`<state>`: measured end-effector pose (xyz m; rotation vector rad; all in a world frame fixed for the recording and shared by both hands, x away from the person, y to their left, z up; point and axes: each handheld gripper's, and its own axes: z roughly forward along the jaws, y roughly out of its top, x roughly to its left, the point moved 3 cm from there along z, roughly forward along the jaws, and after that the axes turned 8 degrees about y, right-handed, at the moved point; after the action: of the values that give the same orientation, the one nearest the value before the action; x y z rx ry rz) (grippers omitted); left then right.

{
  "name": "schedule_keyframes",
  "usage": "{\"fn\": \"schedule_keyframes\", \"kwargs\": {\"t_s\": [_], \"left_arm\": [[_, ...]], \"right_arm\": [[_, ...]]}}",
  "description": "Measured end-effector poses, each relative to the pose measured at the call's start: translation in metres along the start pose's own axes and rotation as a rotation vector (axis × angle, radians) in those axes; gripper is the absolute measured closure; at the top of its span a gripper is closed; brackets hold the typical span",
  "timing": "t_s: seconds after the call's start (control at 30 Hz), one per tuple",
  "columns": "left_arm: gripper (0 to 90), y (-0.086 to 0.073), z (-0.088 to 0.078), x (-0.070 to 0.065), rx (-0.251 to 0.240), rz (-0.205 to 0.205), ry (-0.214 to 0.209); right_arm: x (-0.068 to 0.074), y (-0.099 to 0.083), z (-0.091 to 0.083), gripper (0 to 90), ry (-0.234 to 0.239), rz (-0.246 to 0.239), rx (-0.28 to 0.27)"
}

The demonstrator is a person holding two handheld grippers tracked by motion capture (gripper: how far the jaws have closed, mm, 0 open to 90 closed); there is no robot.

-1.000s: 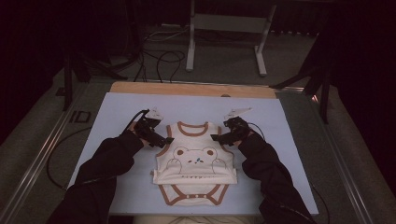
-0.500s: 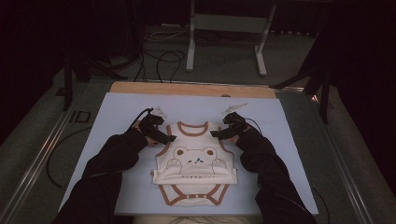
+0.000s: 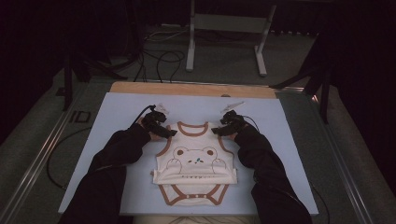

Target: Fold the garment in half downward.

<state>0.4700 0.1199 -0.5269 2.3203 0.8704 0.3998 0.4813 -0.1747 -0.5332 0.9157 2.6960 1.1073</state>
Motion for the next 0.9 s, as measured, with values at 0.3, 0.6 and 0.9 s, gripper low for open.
{"fn": "schedule_keyframes", "kwargs": {"t_s": [0.3,0.6,0.9], "left_arm": [[38.0,0.0,0.01,0.001,0.015,-0.006,0.01],[55.6,0.0,0.016,0.005,0.027,-0.025,0.009],[66.1,0.003,0.018,-0.001,0.039,-0.009,-0.013]], "right_arm": [[-0.005,0.0,0.008,40.4,-0.006,-0.004,0.025],[-0.008,0.001,0.01,44.0,-0.006,0.01,0.027],[-0.007,0.001,0.009,55.3,-0.016,-0.004,0.04]]}}
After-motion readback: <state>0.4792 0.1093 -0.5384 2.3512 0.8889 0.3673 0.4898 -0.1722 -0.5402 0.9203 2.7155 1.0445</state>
